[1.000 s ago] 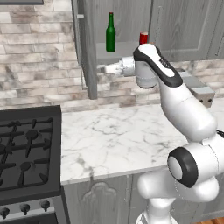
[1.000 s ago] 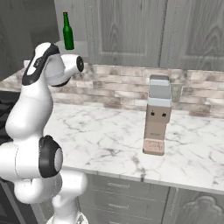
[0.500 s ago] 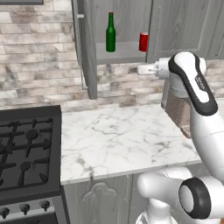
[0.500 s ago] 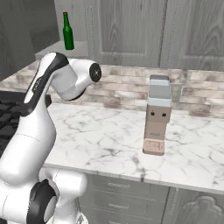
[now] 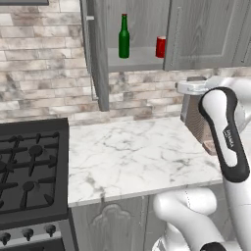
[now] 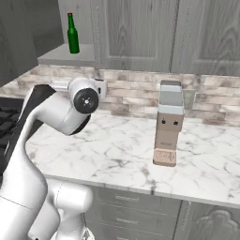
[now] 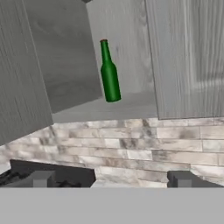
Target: Open the cabinet directly in front. Then move the beer and the mug to the dining counter with the jar on it.
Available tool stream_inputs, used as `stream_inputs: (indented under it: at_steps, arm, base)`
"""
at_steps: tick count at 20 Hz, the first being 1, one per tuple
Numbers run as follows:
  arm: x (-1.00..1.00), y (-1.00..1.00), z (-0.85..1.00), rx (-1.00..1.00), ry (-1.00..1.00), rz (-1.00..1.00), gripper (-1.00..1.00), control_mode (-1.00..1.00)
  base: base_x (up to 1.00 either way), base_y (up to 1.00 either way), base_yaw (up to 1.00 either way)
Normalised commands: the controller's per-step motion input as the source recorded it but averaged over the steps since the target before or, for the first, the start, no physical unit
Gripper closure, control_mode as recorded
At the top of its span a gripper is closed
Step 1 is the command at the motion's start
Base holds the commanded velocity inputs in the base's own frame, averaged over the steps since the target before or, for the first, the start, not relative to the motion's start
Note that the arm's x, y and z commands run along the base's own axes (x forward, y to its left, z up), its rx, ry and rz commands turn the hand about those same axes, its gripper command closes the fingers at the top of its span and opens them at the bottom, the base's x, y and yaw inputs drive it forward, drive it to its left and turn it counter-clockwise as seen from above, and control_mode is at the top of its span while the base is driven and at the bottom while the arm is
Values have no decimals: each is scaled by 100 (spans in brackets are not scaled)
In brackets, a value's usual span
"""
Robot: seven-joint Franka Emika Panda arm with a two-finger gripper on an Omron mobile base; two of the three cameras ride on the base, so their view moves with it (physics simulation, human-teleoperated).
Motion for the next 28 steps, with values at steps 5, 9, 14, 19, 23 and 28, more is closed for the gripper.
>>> stream_inputs:
  at_steps: [5,9,14,19,23,28]
  arm:
    - [12,-24,45,-7,0,-16,-100,-100]
    - [35,-41,62,0,-2,0,-100,-100]
    - [9,-41,20,-3,-5,-19,-100,-100]
    - [0,0,0,-3,-4,-6,-100,-100]
    - [0,6,0,0,-11,-4,-100,-100]
    - [0,0,0,0,-14,-6,-100,-100]
  base:
    - [0,0,0]
    - [0,0,0]
    - [0,0,0]
    - [0,0,0]
    - [0,0,0]
    - [0,0,0]
